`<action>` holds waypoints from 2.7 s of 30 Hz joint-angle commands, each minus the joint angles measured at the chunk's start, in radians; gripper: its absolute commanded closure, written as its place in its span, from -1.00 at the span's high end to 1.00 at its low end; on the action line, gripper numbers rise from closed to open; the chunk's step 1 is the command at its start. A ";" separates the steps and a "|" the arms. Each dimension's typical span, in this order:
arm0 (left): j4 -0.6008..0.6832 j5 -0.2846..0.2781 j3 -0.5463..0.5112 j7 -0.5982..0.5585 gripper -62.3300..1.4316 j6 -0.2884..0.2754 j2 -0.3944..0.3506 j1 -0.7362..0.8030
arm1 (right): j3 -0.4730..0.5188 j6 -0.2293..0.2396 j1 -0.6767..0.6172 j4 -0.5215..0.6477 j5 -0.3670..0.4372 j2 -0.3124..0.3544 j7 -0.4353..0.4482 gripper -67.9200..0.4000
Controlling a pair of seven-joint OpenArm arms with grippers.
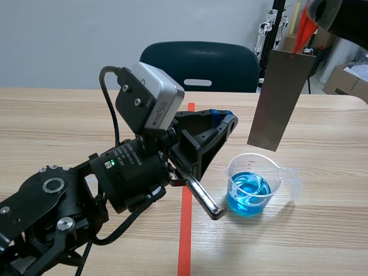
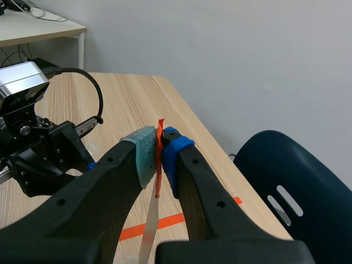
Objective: Do the redox reaction experiment. move the plate over the blue solution
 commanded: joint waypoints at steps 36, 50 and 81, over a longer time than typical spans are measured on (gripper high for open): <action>0.012 -0.009 -0.001 -0.013 -0.88 -0.002 0.007 -0.003 | 0.001 0.007 0.010 0.003 0.026 0.016 0.018 -0.98; 0.012 -0.009 -0.001 -0.013 -0.88 -0.002 0.007 -0.003 | 0.001 0.007 0.010 0.003 0.027 0.016 0.010 -0.98; 0.012 -0.009 -0.001 -0.013 -0.88 -0.002 0.007 -0.003 | 0.002 0.007 0.010 0.003 0.044 0.016 0.003 -0.98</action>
